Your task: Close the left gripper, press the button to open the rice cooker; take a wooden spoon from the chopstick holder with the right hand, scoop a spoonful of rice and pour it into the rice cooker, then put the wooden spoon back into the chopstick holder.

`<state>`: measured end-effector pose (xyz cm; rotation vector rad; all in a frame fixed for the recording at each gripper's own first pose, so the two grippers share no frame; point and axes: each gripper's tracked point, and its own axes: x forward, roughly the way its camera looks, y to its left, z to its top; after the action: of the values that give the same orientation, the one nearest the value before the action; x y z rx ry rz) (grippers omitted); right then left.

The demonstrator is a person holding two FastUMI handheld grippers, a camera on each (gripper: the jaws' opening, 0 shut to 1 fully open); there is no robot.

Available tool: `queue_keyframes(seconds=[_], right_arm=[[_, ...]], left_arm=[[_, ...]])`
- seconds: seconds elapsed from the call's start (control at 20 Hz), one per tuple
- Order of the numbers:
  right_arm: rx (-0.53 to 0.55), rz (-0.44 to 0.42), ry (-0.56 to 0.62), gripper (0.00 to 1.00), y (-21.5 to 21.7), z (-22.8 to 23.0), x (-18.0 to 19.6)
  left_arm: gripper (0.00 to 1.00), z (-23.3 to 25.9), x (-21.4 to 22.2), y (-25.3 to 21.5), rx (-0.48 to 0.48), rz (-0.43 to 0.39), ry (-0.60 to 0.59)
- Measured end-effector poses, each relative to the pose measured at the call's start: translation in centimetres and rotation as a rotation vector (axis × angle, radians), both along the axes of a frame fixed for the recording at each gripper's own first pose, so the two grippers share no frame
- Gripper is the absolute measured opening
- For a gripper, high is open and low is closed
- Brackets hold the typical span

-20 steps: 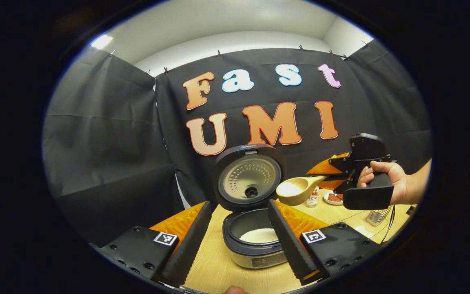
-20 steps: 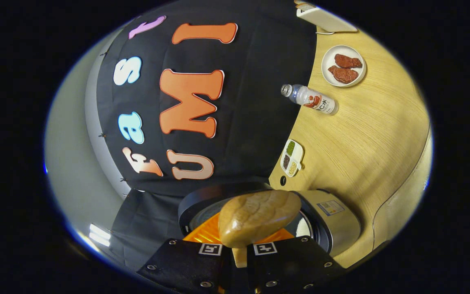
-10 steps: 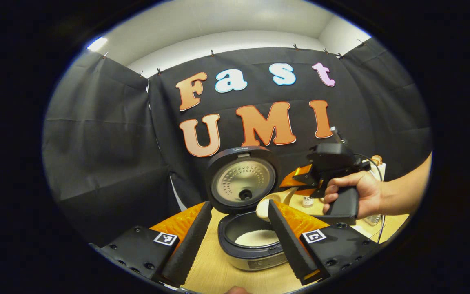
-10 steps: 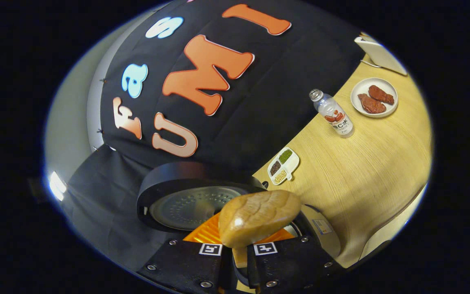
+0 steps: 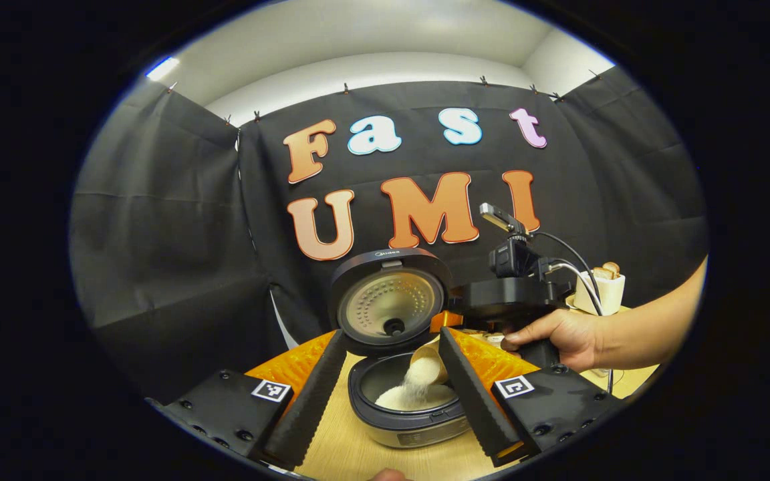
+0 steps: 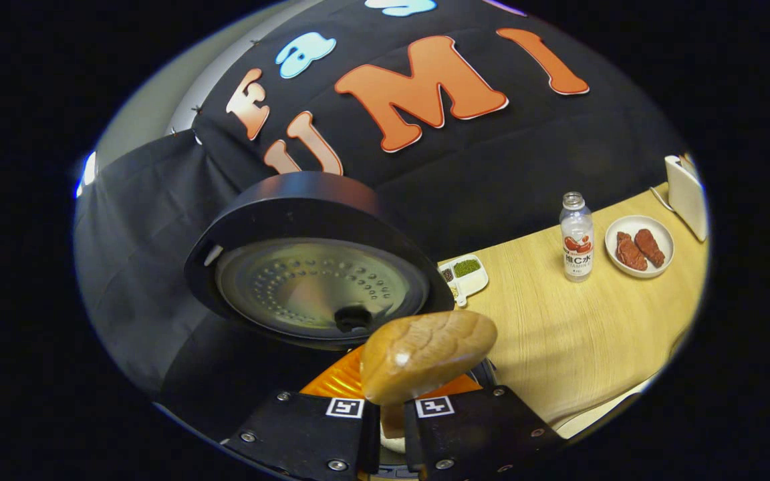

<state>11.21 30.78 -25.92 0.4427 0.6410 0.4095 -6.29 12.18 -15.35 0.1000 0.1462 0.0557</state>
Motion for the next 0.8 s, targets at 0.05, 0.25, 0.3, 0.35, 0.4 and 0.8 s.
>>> queue_keyframes(seconds=[0.05,0.25,0.3,0.35,0.4,0.8], right_arm=[[-0.022,0.013,-0.013,0.14,0.2,0.0,0.0],[-0.078,0.055,-0.066,0.14,0.6,0.6,0.0],[-0.090,0.065,-0.079,0.14,0.7,0.9,-0.1],[-0.102,0.075,-0.093,0.14,0.8,1.1,-0.1],[-0.116,0.084,-0.109,0.14,1.0,1.5,-0.2],[-0.185,0.214,-0.229,0.14,3.5,3.5,-1.8]], left_arm=[[0.95,0.1,0.0,0.0,0.002,-0.001,0.000],[0.95,0.3,0.2,-0.2,0.001,-0.007,-0.002],[0.95,0.2,0.1,-0.2,0.002,-0.007,0.001],[0.95,0.2,0.1,-0.2,0.002,-0.009,0.002],[0.87,0.2,0.1,-0.3,0.002,-0.009,0.003],[0.95,0.6,-0.3,-0.7,0.012,-0.018,0.001]])
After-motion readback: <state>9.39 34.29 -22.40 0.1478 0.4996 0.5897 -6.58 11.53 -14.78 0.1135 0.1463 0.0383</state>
